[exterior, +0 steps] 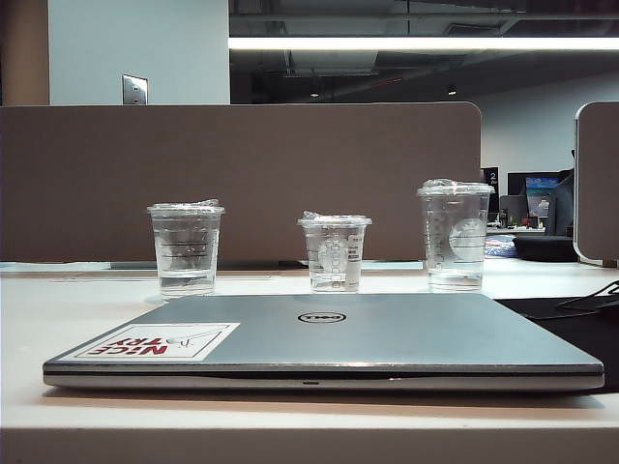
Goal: Pick up the coffee cup on the left and place it on the left side of the laptop.
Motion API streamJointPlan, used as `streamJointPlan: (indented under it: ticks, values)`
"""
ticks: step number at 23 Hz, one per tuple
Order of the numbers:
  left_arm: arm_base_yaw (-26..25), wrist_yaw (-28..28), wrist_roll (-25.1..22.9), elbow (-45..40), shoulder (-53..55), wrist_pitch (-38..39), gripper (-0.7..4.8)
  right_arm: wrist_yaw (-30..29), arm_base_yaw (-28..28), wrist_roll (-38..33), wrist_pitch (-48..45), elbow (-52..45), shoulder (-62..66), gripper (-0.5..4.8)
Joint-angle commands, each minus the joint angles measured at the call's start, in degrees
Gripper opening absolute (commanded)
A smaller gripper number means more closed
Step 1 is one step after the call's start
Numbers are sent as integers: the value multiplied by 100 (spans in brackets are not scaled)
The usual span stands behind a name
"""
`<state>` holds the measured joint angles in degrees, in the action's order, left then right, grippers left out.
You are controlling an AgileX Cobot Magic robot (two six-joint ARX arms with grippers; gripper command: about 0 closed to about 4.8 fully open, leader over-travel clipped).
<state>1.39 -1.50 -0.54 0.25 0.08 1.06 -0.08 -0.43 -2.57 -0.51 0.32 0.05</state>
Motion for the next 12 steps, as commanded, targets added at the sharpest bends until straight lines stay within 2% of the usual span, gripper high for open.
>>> streamJointPlan:
  ticks: [1,12]
  values:
    - [-7,-22,-7,20,0,-70,-5,13,2,2,-96,-24,-9,-4]
    - [-7,-24,15,17,0,-70,-5,46,120,2,-96,-24,-9,-4]
